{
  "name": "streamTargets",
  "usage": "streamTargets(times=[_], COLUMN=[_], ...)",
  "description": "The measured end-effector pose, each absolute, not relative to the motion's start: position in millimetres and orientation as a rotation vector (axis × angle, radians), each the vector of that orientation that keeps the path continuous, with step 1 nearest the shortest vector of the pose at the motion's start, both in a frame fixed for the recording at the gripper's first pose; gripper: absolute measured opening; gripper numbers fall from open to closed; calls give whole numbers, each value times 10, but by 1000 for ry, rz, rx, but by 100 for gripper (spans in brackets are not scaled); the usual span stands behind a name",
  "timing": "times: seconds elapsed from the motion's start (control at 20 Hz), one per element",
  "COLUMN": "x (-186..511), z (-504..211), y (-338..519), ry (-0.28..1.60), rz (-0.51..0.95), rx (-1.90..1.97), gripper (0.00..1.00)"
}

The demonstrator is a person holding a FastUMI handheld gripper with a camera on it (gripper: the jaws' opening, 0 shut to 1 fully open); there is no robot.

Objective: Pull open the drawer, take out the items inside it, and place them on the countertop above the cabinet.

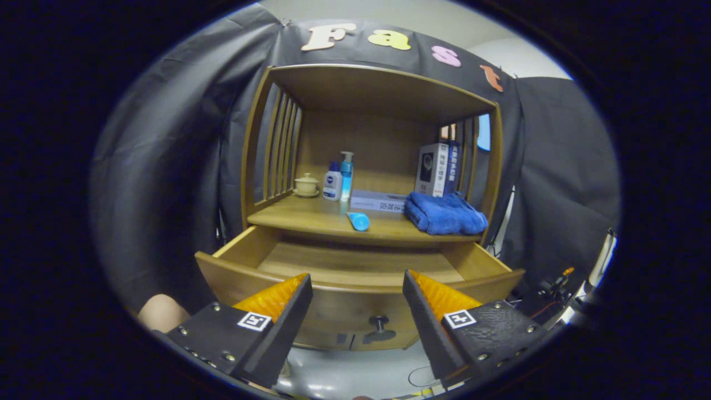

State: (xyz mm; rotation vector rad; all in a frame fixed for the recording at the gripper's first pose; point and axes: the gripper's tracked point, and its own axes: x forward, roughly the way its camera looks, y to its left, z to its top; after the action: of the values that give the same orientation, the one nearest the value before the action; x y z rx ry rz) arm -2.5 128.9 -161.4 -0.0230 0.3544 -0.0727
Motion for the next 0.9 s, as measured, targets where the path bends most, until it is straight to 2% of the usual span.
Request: streamTargets(times=[0.25, 0.9], x=[-94, 246], z=[-1895, -2050], y=[1326, 1435], ry=[425, 392], rz=[-77, -81], rx=[51, 118], gripper=[97, 97])
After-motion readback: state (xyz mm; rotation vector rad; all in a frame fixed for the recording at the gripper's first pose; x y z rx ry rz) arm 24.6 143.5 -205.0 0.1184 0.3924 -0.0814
